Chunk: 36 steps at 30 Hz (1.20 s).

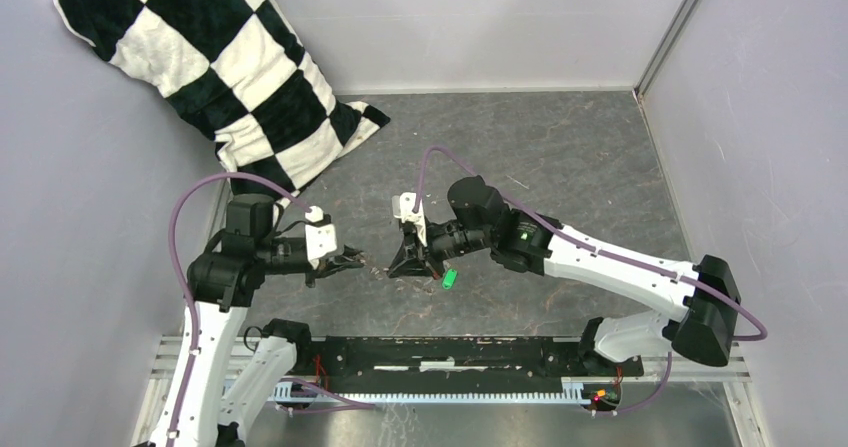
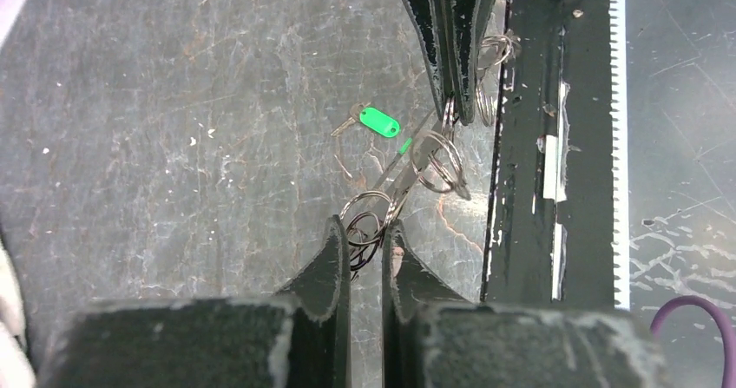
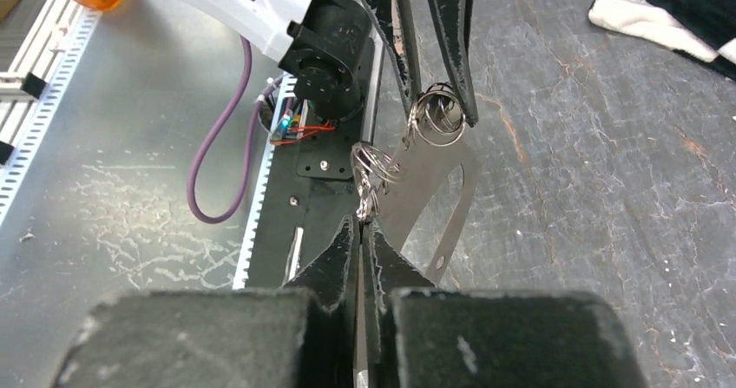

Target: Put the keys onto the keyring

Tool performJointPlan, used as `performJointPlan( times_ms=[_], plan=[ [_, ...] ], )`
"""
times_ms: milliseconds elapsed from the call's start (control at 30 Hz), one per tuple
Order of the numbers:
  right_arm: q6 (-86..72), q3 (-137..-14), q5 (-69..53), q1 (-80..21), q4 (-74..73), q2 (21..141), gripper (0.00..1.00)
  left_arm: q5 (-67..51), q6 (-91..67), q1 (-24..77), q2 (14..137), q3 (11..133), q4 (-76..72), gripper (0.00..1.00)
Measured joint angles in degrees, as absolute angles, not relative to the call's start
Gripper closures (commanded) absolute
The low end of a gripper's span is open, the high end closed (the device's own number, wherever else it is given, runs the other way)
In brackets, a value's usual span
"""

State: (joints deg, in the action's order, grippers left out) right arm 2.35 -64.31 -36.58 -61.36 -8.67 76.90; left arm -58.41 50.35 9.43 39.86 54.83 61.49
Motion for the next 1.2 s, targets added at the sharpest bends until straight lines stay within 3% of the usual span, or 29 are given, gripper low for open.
performJointPlan(
  times_ms=[300,533,667,833,1000,1200],
  plan=[
    [-3.4,-58.2,-36.1,-61.3,0.9,72.9,0.97,-59.7,52.0,9.3,37.8,55.9,62.0,0.97],
    [-6.3,-57.2,-37.0,-59.8,5.4,71.9,0.72,-59.9,52.0,9.3,36.9,56.4,62.1,0.98],
    [-9.2,-55.2,-35.4,-57.9,9.9,69.4,0.71,-59.9,52.7,9.3,35.4,56.6,62.1,0.98],
    [-11.3,-53.4,-34.8,-57.0,12.8,66.7,0.51,-59.9,53.2,9.3,32.9,56.8,61.6,0.98],
    [-11.0,-53.4,-37.6,-57.5,12.7,67.2,0.49,-59.9,54.2,9.3,32.7,57.3,61.4,0.98],
    [-7.8,-55.1,-38.0,-61.3,10.3,69.2,0.53,-59.8,54.9,9.3,32.7,57.3,61.2,0.98]
  ],
)
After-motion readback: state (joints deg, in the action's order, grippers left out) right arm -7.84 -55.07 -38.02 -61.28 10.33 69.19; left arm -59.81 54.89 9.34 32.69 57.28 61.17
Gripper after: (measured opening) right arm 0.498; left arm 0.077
